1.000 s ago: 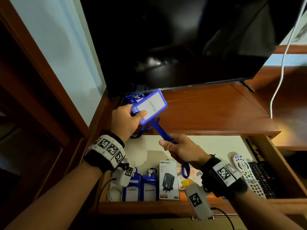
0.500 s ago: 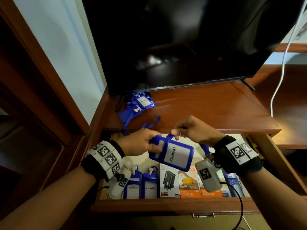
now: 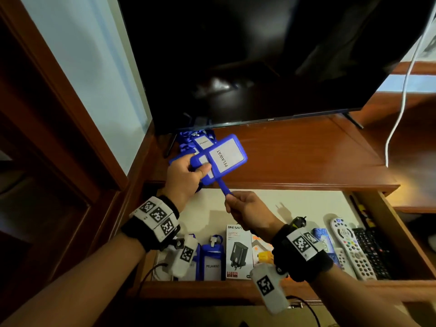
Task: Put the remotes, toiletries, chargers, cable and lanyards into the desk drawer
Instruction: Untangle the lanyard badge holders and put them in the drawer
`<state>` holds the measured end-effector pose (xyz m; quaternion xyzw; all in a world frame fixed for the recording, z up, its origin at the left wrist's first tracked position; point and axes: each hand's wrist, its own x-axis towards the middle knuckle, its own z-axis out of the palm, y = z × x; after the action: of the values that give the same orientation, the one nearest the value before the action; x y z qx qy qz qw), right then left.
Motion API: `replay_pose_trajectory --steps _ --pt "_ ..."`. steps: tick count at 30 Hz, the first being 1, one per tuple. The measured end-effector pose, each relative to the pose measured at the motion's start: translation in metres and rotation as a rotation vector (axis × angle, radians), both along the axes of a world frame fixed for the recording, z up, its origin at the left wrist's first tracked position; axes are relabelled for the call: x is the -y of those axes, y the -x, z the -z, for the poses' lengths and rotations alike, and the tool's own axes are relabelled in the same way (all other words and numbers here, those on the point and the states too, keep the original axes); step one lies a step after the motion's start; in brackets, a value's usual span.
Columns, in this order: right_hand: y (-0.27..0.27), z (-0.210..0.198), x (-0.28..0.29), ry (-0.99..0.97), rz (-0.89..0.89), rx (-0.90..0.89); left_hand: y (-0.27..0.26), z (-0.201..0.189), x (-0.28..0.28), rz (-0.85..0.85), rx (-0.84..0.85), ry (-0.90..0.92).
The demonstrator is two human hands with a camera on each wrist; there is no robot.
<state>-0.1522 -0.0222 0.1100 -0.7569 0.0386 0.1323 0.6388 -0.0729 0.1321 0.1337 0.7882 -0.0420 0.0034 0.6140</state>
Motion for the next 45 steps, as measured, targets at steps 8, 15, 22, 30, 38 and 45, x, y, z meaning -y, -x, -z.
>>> replay_pose_trajectory --steps 8,15,22,30,38,45 --pt "-0.007 -0.043 0.021 0.521 -0.340 0.095 0.024 0.027 -0.003 0.417 0.112 -0.786" --pt "-0.021 -0.034 0.051 0.334 -0.341 -0.003 0.039 0.027 -0.003 0.811 -0.080 -0.574" --pt "0.000 -0.001 0.045 -0.249 -0.113 0.162 0.040 0.026 0.008 0.484 -0.254 0.260" --pt "-0.012 0.005 0.021 -0.570 0.085 -0.073 0.044 0.029 0.037 0.245 -0.212 0.627" --pt "-0.023 0.028 0.017 -0.590 -0.115 -0.176 0.048 0.041 0.021 0.109 -0.197 0.624" --pt "-0.070 0.061 0.031 -0.208 0.005 -0.289 -0.002 0.064 -0.053 0.171 -0.266 -0.039"
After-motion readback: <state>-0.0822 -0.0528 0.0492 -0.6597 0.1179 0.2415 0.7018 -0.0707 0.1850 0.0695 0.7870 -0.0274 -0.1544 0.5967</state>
